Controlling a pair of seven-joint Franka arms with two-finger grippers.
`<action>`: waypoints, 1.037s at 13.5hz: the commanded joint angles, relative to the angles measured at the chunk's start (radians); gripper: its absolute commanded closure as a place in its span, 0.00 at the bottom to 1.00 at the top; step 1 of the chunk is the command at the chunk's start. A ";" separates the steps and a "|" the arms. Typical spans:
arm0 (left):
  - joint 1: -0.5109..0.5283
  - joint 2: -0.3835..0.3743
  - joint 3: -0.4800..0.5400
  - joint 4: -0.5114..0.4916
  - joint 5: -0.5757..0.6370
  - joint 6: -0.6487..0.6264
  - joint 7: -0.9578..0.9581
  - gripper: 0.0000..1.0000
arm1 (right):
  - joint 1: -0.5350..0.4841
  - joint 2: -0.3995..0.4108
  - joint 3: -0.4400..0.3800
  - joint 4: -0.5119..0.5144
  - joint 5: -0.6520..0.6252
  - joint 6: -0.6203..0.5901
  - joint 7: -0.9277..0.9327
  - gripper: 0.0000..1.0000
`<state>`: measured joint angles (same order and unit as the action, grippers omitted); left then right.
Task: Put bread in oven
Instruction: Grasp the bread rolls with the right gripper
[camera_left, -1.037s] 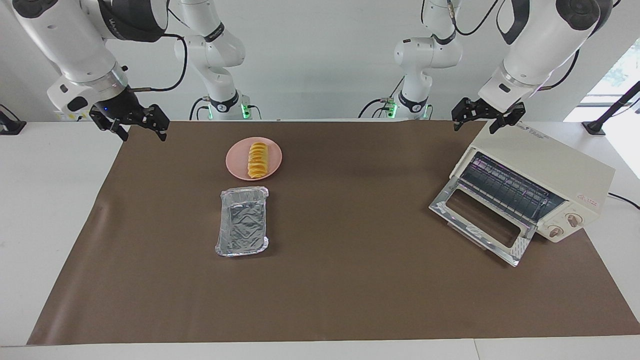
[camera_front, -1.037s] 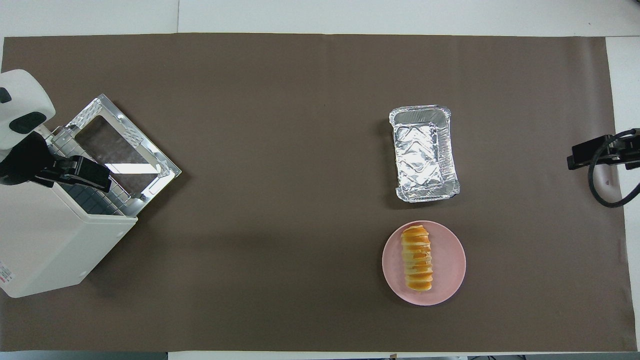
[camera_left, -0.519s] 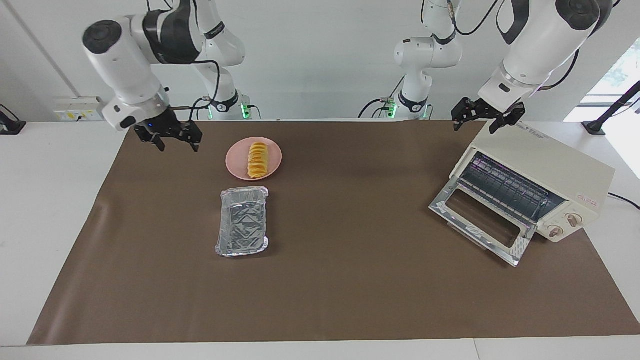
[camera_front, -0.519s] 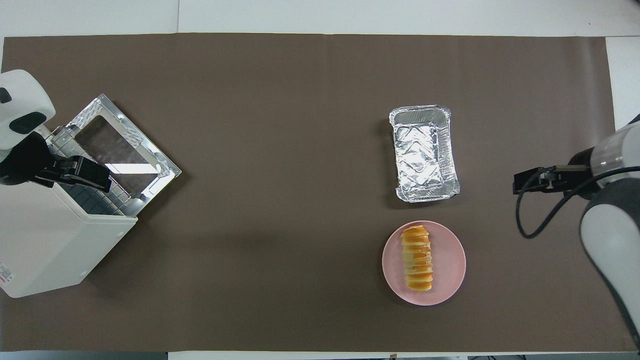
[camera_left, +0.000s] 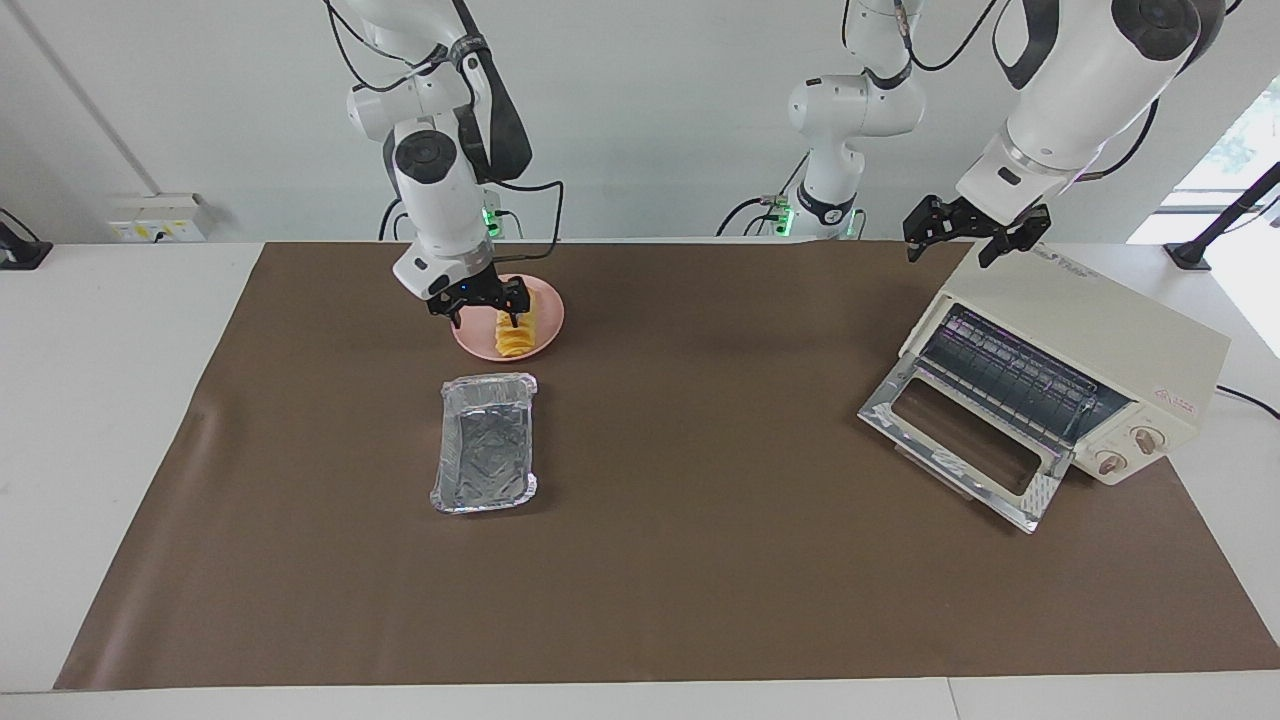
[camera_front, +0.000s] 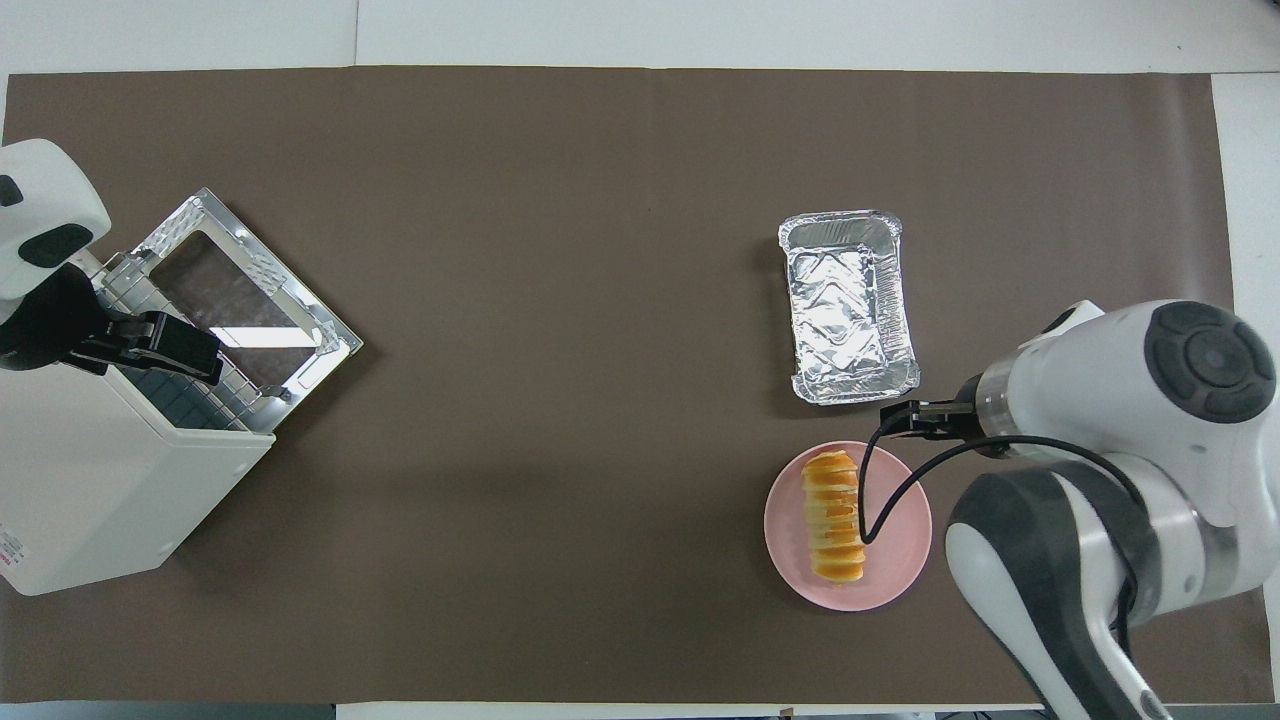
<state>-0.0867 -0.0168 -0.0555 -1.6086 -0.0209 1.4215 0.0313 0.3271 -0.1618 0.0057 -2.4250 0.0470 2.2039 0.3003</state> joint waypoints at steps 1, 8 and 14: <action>0.008 -0.023 -0.007 -0.024 0.016 0.019 0.007 0.00 | 0.029 -0.018 -0.004 -0.106 0.030 0.095 0.010 0.03; 0.008 -0.022 -0.007 -0.024 0.016 0.019 0.007 0.00 | 0.085 -0.008 -0.004 -0.169 0.056 0.135 0.085 0.51; 0.010 -0.022 -0.007 -0.024 0.015 0.019 0.007 0.00 | 0.089 -0.024 0.000 -0.152 0.056 0.085 0.105 1.00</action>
<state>-0.0866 -0.0168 -0.0555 -1.6086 -0.0209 1.4215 0.0313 0.4083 -0.1627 0.0048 -2.5760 0.0942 2.3182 0.3791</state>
